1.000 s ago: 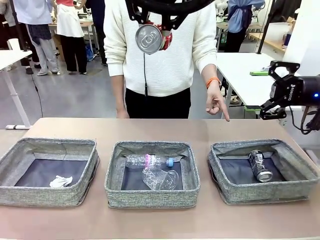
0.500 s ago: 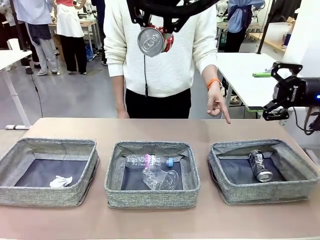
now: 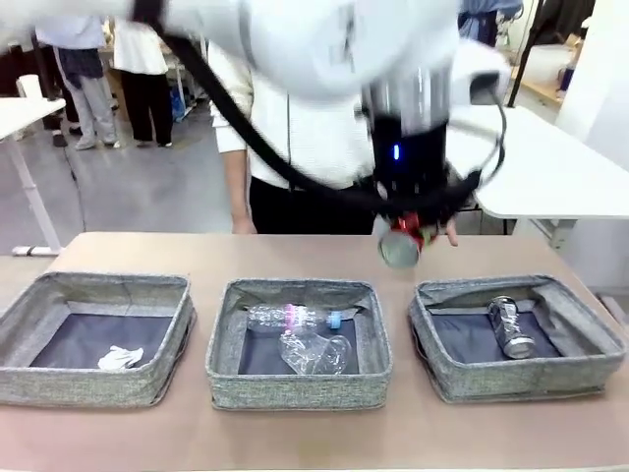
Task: Sort the waste into the appropriate baskets.
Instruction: Place the picked waste into the Fabric basket indicated by the person.
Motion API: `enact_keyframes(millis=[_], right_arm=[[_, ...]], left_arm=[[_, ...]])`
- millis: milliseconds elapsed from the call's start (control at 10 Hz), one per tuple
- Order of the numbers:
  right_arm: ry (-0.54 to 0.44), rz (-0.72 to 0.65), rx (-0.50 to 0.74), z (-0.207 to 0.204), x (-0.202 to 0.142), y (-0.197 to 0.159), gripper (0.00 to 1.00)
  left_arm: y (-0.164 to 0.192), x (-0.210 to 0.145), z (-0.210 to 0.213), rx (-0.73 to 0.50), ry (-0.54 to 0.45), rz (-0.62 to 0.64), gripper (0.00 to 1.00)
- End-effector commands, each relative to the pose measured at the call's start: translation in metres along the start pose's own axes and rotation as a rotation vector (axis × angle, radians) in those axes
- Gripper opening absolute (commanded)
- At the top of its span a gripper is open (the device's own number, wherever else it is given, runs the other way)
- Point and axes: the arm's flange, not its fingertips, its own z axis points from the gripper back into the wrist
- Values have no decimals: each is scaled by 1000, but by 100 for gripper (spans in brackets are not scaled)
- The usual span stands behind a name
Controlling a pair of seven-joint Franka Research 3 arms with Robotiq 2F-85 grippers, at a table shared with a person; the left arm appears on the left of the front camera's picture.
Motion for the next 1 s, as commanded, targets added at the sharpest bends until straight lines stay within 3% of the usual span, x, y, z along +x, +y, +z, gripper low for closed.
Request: enact_keyframes(millis=[0, 300, 900], right_arm=[[112, 12, -102, -59, 5, -1, 100], [112, 12, -102, -59, 5, -1, 100], [112, 12, -102, -59, 5, -1, 100]], left_arm=[[-37, 13, -22, -16, -48, -222, 27], [-81, 40, -75, 42, -99, -316, 27], [-85, 59, -101, 68, -71, -294, 27]])
